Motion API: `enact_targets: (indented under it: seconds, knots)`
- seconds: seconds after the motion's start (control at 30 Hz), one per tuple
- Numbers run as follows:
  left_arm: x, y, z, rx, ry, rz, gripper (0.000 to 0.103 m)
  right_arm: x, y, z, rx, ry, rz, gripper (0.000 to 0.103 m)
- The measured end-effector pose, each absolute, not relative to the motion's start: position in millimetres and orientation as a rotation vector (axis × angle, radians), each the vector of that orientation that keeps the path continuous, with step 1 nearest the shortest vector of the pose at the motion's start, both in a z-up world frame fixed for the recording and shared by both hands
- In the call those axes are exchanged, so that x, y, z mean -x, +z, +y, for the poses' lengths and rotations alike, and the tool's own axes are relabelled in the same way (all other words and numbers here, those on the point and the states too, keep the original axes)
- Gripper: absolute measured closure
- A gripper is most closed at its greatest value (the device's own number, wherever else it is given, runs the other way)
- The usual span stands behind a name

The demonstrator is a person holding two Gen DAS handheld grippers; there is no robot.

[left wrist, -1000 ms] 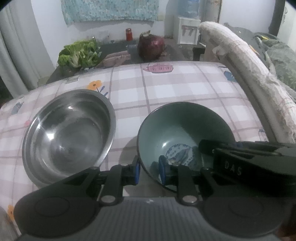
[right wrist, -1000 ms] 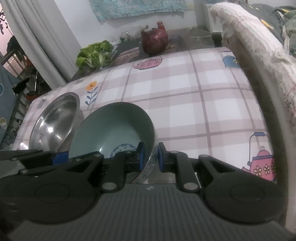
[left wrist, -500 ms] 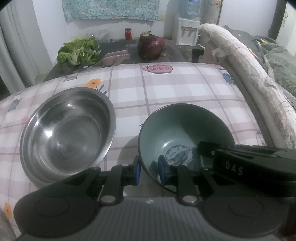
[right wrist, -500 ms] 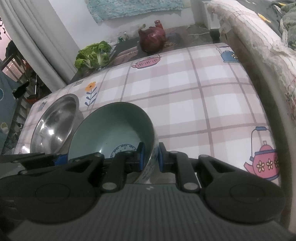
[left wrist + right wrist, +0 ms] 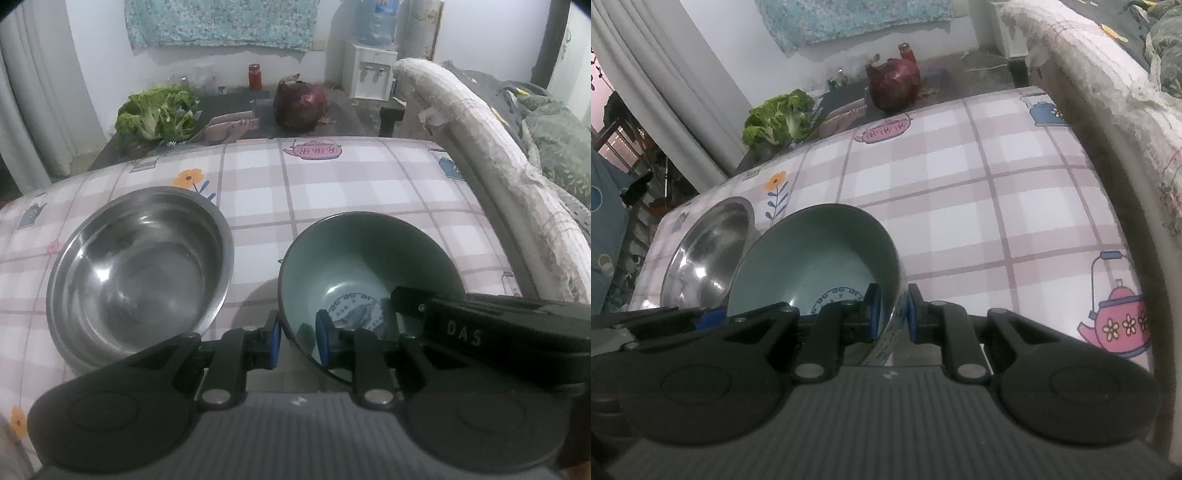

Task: Organize plates and bowls
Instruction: 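Lift the green bowl with both grippers toward the steel bowl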

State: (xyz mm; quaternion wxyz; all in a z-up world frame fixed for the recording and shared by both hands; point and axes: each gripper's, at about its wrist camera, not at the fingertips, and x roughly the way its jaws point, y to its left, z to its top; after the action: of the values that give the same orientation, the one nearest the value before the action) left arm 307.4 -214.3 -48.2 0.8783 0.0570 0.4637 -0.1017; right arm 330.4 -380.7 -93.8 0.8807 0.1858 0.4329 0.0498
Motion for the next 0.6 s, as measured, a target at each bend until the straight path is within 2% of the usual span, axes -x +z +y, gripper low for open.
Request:
enact_targets:
  seconds: [0.6]
  knots:
    - [-300, -17, -213, -0.099, -0.214, 0.901, 0.082, -325, -68, -387, -0.416, 0.116, 0.857, 0.089]
